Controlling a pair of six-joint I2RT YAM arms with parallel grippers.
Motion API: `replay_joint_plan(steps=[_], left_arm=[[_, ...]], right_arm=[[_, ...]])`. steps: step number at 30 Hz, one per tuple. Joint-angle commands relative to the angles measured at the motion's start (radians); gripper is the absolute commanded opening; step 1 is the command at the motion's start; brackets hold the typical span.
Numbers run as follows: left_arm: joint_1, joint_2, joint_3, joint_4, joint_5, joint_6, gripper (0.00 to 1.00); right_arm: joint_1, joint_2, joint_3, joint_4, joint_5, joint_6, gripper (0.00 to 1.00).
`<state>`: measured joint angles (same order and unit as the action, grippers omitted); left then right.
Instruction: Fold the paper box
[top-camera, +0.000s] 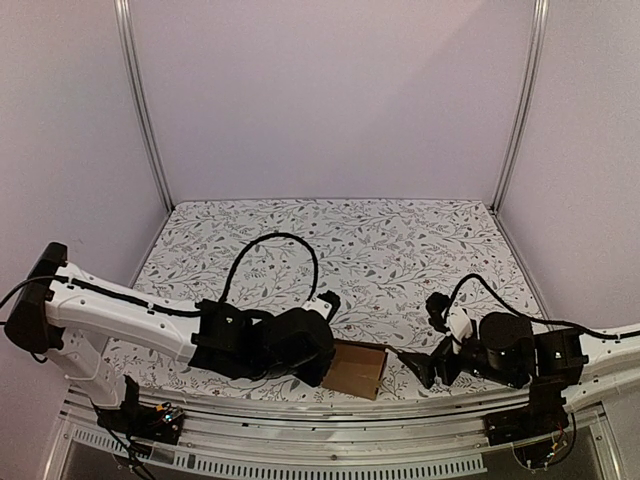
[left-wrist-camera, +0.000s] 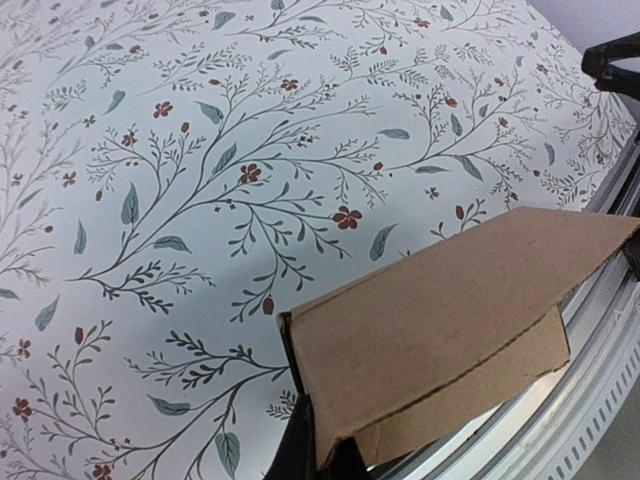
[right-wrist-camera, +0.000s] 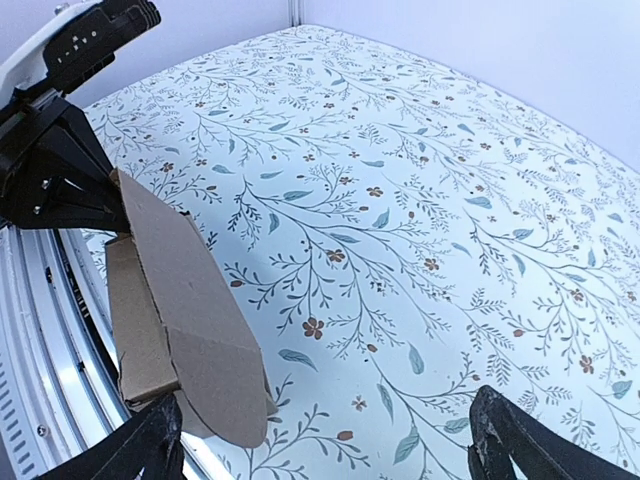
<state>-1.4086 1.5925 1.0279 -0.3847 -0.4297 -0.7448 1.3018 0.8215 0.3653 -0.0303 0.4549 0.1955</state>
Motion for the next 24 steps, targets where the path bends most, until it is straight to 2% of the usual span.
replay_joint_plan(steps=[1, 5, 13, 17, 24], left_arm=[[-0.029, 0.068, -0.032, -0.182, 0.130, 0.017, 0.00], [-0.029, 0.073, -0.026, -0.184, 0.127, 0.020, 0.00], [-0.029, 0.082, -0.016, -0.189, 0.129, 0.018, 0.00], [-0.029, 0.089, -0.014, -0.190, 0.130, 0.017, 0.00], [-0.029, 0.090, -0.007, -0.188, 0.125, 0.006, 0.00]], right_arm=[[-0.007, -0.098, 0.067, -0.256, 0.021, -0.013, 0.99], [-0.007, -0.093, 0.124, -0.343, -0.029, -0.004, 0.99], [-0.009, 0.143, 0.256, -0.398, -0.146, 0.045, 0.97], [-0.009, 0.203, 0.279, -0.373, -0.178, 0.042, 0.86], [-0.009, 0.206, 0.312, -0.388, -0.144, 0.037, 0.55]])
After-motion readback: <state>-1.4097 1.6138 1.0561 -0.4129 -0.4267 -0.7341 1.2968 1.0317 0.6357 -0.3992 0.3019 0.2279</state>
